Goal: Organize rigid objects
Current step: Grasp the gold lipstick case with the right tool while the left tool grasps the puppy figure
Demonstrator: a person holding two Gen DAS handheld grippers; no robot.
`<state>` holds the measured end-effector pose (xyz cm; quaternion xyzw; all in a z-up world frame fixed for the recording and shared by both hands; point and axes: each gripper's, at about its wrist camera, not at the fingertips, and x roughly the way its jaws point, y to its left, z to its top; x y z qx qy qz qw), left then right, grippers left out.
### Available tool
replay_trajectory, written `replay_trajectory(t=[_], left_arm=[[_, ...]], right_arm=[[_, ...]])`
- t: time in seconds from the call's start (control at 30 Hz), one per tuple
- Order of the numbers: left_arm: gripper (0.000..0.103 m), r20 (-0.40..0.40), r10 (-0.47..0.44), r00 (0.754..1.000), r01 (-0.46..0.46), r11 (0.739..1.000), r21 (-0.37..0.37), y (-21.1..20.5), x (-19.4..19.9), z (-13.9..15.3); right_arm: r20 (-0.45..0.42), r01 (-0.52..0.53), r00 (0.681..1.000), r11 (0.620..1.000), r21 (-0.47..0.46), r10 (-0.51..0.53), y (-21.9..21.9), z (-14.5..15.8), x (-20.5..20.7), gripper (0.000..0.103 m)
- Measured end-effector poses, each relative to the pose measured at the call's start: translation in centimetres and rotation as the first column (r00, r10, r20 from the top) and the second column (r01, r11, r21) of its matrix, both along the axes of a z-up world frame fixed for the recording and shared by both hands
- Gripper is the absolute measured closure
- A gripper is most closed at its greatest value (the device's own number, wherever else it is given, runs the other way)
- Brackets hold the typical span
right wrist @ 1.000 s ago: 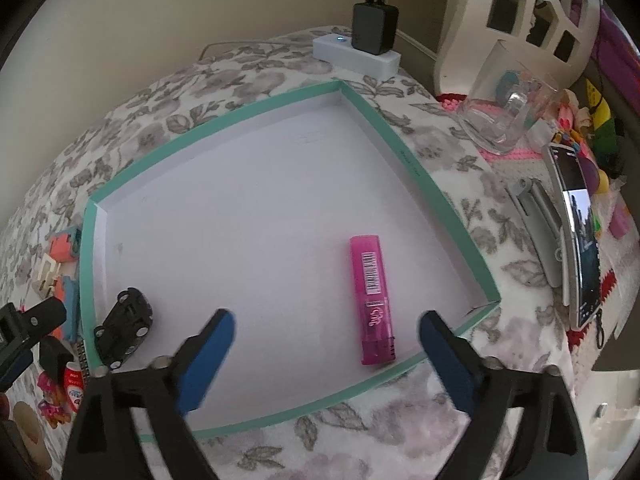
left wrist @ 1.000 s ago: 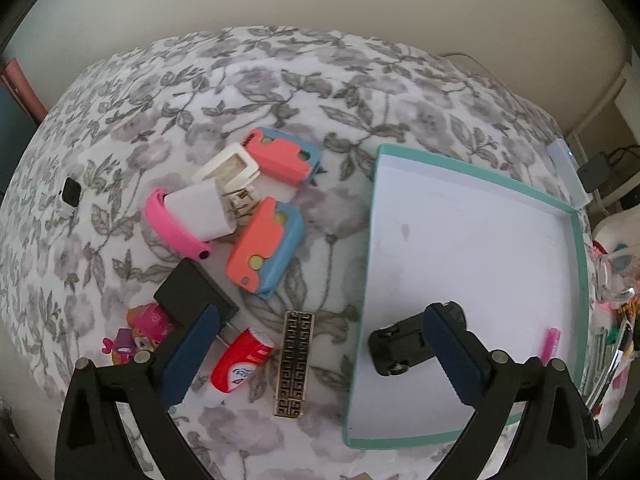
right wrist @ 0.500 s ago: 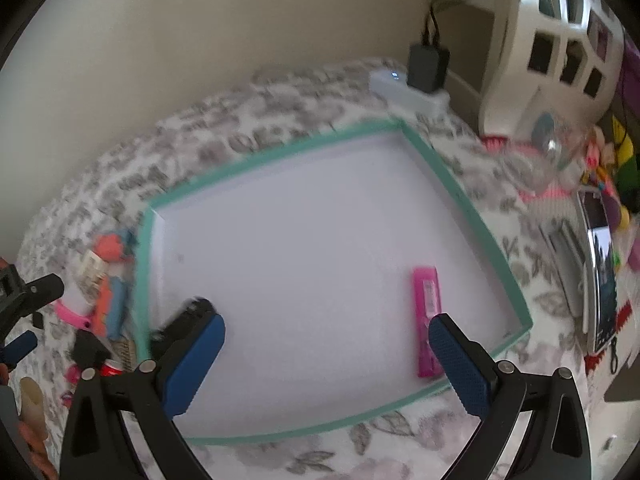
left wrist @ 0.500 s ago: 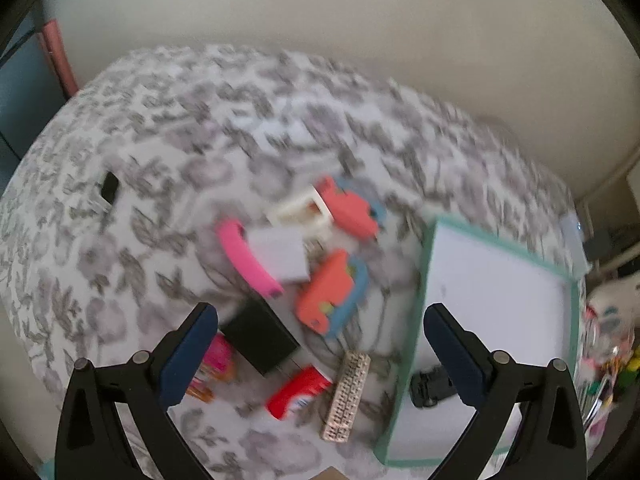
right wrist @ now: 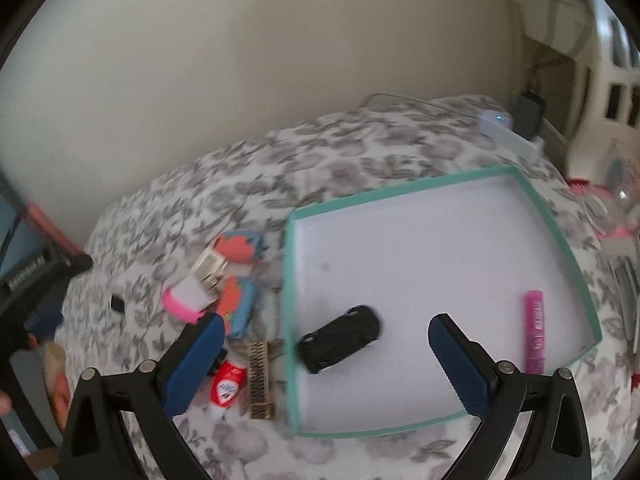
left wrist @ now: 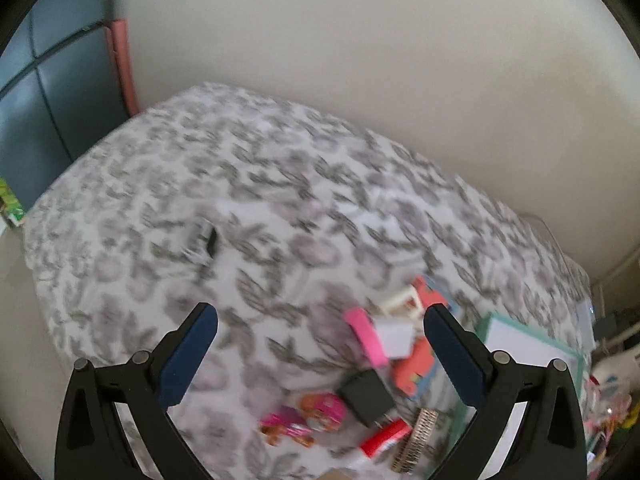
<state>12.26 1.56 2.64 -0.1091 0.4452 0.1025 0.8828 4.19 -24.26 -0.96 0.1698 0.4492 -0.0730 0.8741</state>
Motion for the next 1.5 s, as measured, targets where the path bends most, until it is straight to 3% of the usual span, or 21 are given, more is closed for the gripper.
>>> replay_trajectory(t=[0.17,0.37,0.5,0.73,0.83,1.3,1.43,1.5], left_arm=[[0.0,0.019,0.038,0.999,-0.038,0.999,0.009,2.3,-0.7,0.7],[0.0,-0.064,0.046,0.997,-0.047,0.999,-0.016,3.5,-0.9,-1.3],[0.0,-0.174,0.006,0.985,-0.016,0.998,-0.054,3.1,-0.8,-3.9],[0.0,-0.358,-0.067,0.931,0.033,0.994,-0.102,1.5,-0.7,-8.5],[0.0,-0.386,-0.084,0.919,0.045,0.993,-0.108,1.0,-0.8,-9.2],[0.002,-0.478,-0.163,0.863,0.153,0.986,-0.06,-1.5,-0.9,-12.6],[0.021,-0.505,-0.176,0.845,0.175,0.983,-0.049,-2.6,-0.6,-13.9],[0.023,-0.52,-0.184,0.834,0.181,0.982,-0.058,-3.2,-0.5,-14.8]], right_arm=[[-0.039,-0.09,0.995,0.995,-0.053,0.088,3.7,-0.3,1.3,0.0],[-0.1,-0.176,0.98,0.984,-0.041,0.171,6.4,-1.9,2.1,0.003],[-0.154,-0.22,0.965,0.975,-0.03,0.213,7.4,-3.3,2.4,0.016],[-0.233,-0.229,0.945,0.973,0.024,0.228,7.4,-5.6,2.7,0.042],[-0.251,-0.239,0.939,0.971,0.022,0.237,7.6,-6.1,2.7,0.056],[-0.332,-0.298,0.9,0.955,0.005,0.283,9.1,-8.1,3.0,0.077],[-0.354,-0.305,0.891,0.952,-0.004,0.284,9.3,-8.7,3.3,0.078],[-0.354,-0.307,0.89,0.952,0.003,0.288,9.3,-8.9,3.5,0.078]])
